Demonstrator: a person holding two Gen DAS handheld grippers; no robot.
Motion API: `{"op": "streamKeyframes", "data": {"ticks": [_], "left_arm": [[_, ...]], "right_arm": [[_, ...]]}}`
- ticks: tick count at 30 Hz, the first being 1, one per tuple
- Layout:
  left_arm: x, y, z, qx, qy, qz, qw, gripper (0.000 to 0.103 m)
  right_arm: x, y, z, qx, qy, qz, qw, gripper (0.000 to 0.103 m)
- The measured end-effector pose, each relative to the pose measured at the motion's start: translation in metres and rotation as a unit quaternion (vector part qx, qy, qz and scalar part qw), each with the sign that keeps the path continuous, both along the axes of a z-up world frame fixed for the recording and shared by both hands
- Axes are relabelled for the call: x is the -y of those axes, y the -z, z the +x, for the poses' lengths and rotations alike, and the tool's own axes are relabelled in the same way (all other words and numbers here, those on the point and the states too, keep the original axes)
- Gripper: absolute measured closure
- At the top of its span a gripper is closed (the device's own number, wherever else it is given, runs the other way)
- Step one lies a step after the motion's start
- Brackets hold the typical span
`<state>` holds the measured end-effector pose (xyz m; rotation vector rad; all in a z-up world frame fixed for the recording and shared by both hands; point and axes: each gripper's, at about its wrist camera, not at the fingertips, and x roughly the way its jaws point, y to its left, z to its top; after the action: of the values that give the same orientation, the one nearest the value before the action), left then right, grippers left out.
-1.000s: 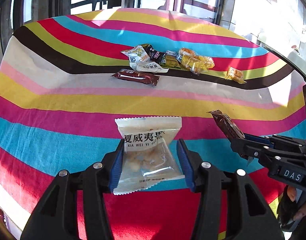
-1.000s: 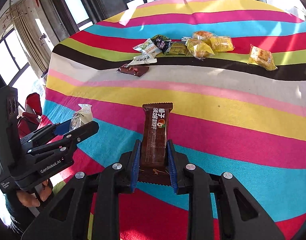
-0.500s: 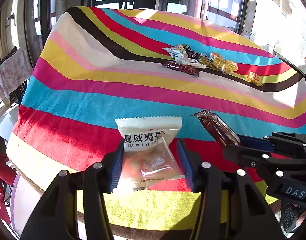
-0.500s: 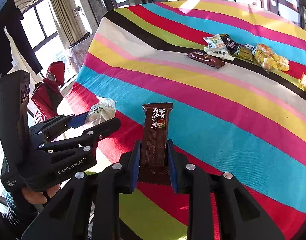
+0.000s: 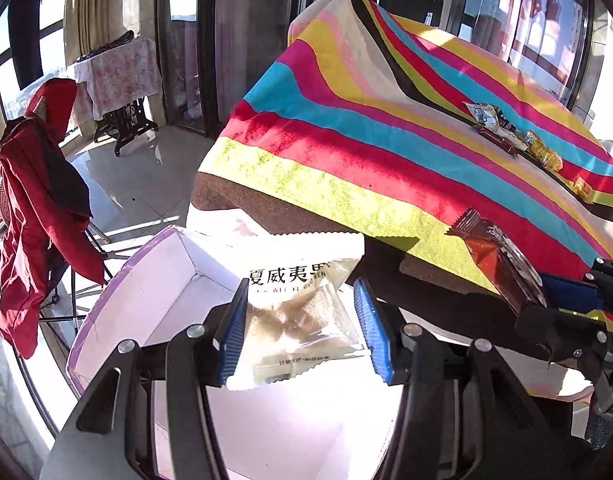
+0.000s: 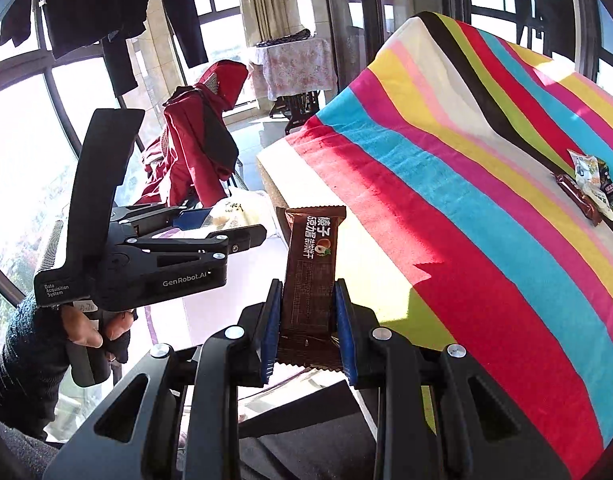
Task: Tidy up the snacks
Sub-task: 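Carry both snacks to the white box and open both tools to drop them, then return both tools to the snack pile on the table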
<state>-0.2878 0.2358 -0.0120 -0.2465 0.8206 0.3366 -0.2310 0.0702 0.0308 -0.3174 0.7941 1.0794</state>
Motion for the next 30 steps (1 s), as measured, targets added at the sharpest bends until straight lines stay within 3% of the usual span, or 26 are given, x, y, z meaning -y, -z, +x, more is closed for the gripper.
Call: {"op": "streamKeyframes", "data": {"ticks": [6, 7, 8, 9, 10, 14, 17, 19, 23, 26, 27, 28, 30], "left_arm": [[-0.039, 0.032, -0.04, -0.058, -0.088, 0.013, 0.9943, 0.049], [-0.043, 0.035, -0.043, -0.07, -0.106, 0.022, 0.9916, 0.033], [-0.046, 0.035, -0.047, -0.073, -0.124, 0.033, 0.989, 0.022], [-0.048, 0.033, -0.05, -0.066, -0.136, 0.041, 0.9877, 0.011], [-0.049, 0.029, -0.051, -0.057, -0.139, 0.045, 0.9876, 0.007], [-0.04, 0.015, -0.036, -0.03, -0.122, 0.057, 0.9905, 0.002], [-0.026, 0.016, -0.012, -0.024, -0.09, 0.047, 0.9946, 0.002], [-0.018, 0.031, 0.005, -0.039, -0.071, 0.032, 0.9962, 0.002], [-0.002, 0.088, 0.028, -0.13, -0.052, 0.057, 0.9885, 0.002], [0.021, 0.133, 0.042, -0.201, 0.022, 0.053, 0.9779, 0.002], [0.028, 0.143, 0.046, -0.212, 0.041, 0.048, 0.9751, 0.009], [0.034, 0.152, 0.049, -0.226, 0.053, 0.037, 0.9721, 0.024], [0.038, 0.161, 0.049, -0.232, 0.082, -0.032, 0.9686, 0.041]], "right_arm": [[-0.045, 0.022, -0.039, 0.008, -0.093, -0.041, 0.995, 0.074], [-0.05, 0.025, -0.043, 0.01, -0.101, -0.046, 0.994, 0.069], [-0.054, 0.025, -0.045, 0.009, -0.102, -0.05, 0.993, 0.049], [-0.055, 0.025, -0.047, 0.006, -0.101, -0.047, 0.994, 0.039], [-0.054, 0.022, -0.046, 0.006, -0.101, -0.039, 0.994, 0.03], [-0.036, 0.011, -0.039, 0.031, -0.082, -0.031, 0.996, 0.03], [-0.013, 0.004, -0.026, 0.031, -0.045, -0.02, 0.998, 0.029], [0.005, -0.003, -0.015, 0.023, -0.017, -0.002, 1.0, 0.027], [0.041, -0.02, 0.001, 0.01, 0.025, 0.041, 0.999, 0.023], [0.06, -0.028, 0.008, 0.014, 0.048, 0.062, 0.997, 0.019], [0.064, -0.03, 0.01, 0.014, 0.054, 0.068, 0.996, 0.018], [0.069, -0.032, 0.013, 0.012, 0.06, 0.074, 0.995, 0.018], [0.072, -0.034, 0.018, 0.012, 0.071, 0.079, 0.994, 0.017]]}}
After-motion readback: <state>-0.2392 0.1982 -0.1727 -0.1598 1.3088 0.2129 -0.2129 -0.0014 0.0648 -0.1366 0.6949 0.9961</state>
